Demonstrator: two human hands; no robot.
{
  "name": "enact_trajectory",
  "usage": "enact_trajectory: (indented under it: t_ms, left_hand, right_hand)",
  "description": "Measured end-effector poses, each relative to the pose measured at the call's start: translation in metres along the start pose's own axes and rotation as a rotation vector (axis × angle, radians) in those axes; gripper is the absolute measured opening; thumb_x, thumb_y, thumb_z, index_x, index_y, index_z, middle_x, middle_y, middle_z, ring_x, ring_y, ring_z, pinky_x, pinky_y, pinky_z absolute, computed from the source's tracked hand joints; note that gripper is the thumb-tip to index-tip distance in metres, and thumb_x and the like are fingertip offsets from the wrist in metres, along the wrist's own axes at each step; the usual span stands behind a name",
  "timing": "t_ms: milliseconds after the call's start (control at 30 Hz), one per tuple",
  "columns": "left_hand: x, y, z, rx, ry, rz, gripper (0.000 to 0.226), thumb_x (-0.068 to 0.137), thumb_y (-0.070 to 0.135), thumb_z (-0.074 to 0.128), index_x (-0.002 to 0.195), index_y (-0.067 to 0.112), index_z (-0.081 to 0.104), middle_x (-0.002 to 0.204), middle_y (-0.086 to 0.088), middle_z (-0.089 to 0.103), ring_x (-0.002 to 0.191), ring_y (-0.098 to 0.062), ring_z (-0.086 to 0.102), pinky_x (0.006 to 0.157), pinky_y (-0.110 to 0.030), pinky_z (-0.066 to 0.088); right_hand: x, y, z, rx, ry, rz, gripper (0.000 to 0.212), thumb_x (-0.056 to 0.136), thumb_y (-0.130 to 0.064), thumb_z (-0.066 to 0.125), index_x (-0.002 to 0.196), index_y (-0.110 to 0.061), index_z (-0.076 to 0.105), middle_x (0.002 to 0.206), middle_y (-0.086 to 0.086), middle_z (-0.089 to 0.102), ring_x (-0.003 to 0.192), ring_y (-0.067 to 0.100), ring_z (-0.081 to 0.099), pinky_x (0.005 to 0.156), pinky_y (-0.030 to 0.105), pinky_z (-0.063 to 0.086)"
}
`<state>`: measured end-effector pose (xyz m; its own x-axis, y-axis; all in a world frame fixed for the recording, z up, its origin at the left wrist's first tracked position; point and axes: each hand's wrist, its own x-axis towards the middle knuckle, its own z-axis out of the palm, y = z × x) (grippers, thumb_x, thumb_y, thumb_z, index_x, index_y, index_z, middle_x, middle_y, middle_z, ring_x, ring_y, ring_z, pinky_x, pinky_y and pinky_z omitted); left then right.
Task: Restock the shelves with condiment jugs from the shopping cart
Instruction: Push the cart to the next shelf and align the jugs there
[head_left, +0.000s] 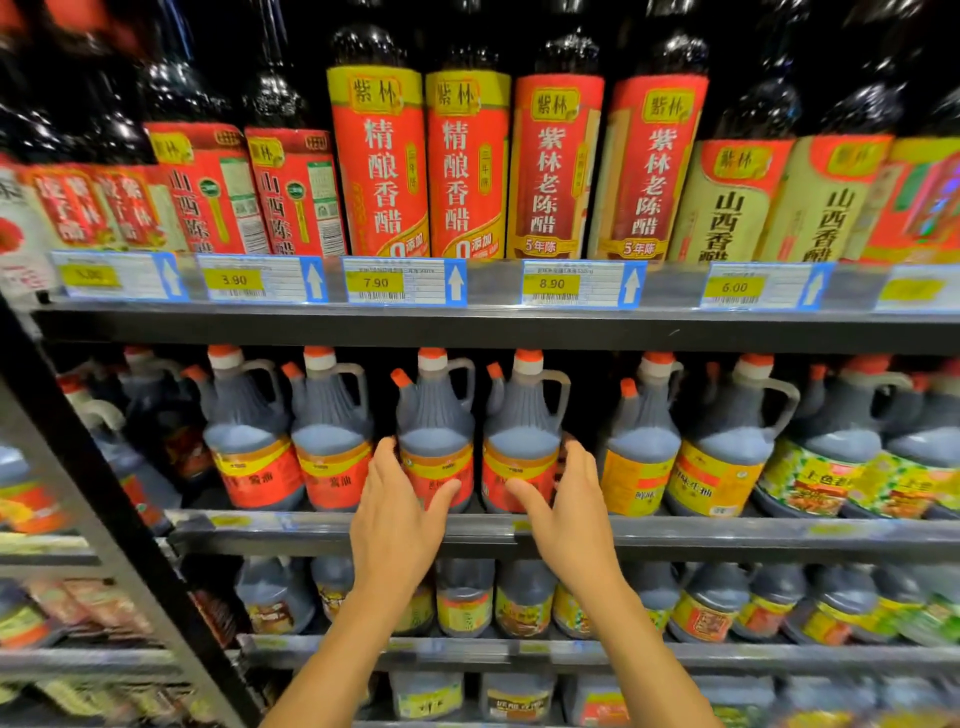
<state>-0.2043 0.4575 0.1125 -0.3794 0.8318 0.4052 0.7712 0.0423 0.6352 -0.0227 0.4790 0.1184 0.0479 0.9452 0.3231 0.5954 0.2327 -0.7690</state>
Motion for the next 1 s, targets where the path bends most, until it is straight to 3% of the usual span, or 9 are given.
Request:
enact_trajectory:
  t_ms: [67,200,267,467,567,633,767,900,1000]
  left_hand:
    - [0.000,0.000,-0.002,0.006,-0.020,0.003,0.095,0.086,0.059,0.064,0.153,0.013,0.017,0.155,-0.007,0.039,0.139,-0.026,0.044,0.099,-0.044,0.050]
    - [0.004,0.009,-0.007,0.052,-0.009,-0.011,0.103,0.077,0.067,0.069,0.149,0.010,0.023,0.148,-0.009,0.044,0.132,-0.031,0.049,0.088,-0.046,0.053]
    - [0.005,0.009,-0.007,0.050,-0.015,-0.022,0.101,0.077,0.065,0.070,0.149,0.009,0.025,0.146,-0.010,0.047,0.130,-0.033,0.052,0.087,-0.045,0.053]
    - [0.004,-0.001,-0.004,0.013,-0.054,-0.015,0.094,0.083,0.065,0.063,0.151,0.014,0.021,0.134,-0.009,0.057,0.113,-0.030,0.061,0.083,-0.044,0.054]
    - [0.000,-0.001,-0.004,-0.066,-0.048,-0.003,0.088,0.086,0.053,0.068,0.151,0.012,0.024,0.142,-0.009,0.050,0.124,-0.030,0.054,0.093,-0.044,0.052]
    - [-0.007,0.001,-0.005,-0.142,0.018,0.025,0.079,0.088,0.040,0.072,0.148,0.012,0.030,0.142,-0.008,0.045,0.129,-0.027,0.048,0.101,-0.044,0.048]
    - [-0.032,0.021,-0.003,-0.199,0.179,0.181,0.050,0.085,0.022,0.074,0.127,0.013,0.048,0.120,-0.002,0.049,0.112,-0.022,0.049,0.094,-0.041,0.049]
    - [-0.054,0.062,0.014,-0.280,0.037,0.335,0.033,0.088,0.025,0.071,0.116,0.020,0.055,0.110,0.009,0.051,0.105,-0.010,0.051,0.090,-0.032,0.047]
    - [-0.066,0.099,0.034,-0.321,-0.131,0.358,0.046,0.091,0.039,0.067,0.131,0.023,0.050,0.120,0.011,0.051,0.113,-0.007,0.051,0.093,-0.026,0.046]
  right_hand:
    - [-0.001,0.003,0.000,0.027,-0.008,0.008,0.080,0.094,-0.048,0.066,0.155,-0.014,0.030,0.153,0.000,0.042,0.140,0.019,0.044,0.111,0.035,0.044]
    - [0.000,0.007,0.004,0.070,0.055,0.064,0.090,0.074,-0.072,0.071,0.143,-0.023,0.041,0.136,-0.004,0.057,0.124,0.017,0.059,0.097,0.044,0.055]
    - [0.002,0.009,0.007,0.064,0.073,0.064,0.084,0.074,-0.069,0.074,0.137,-0.022,0.044,0.129,-0.004,0.060,0.118,0.017,0.061,0.093,0.044,0.057]
    - [0.005,0.012,0.008,0.028,0.019,0.052,0.086,0.081,-0.068,0.066,0.146,-0.021,0.039,0.143,-0.003,0.057,0.131,0.018,0.056,0.100,0.045,0.054]
    - [-0.001,0.008,0.002,0.033,-0.002,0.040,0.081,0.084,-0.064,0.066,0.149,-0.022,0.040,0.144,-0.004,0.057,0.132,0.016,0.055,0.103,0.043,0.053]
    - [-0.009,0.004,-0.007,0.035,-0.004,0.011,0.073,0.089,-0.052,0.070,0.150,-0.021,0.043,0.145,-0.006,0.056,0.132,0.013,0.054,0.106,0.040,0.051]
    - [-0.030,0.012,-0.036,0.046,0.086,-0.025,0.046,0.092,-0.038,0.073,0.133,-0.018,0.063,0.127,-0.008,0.067,0.116,0.007,0.062,0.101,0.032,0.054]
    - [-0.036,0.035,-0.072,0.031,0.258,-0.016,0.019,0.091,-0.033,0.074,0.106,-0.021,0.071,0.100,-0.012,0.071,0.096,0.003,0.065,0.086,0.028,0.056]
    - [-0.032,0.055,-0.102,0.040,0.419,0.063,0.027,0.089,-0.034,0.077,0.107,-0.019,0.063,0.100,-0.007,0.065,0.094,0.012,0.062,0.083,0.033,0.053]
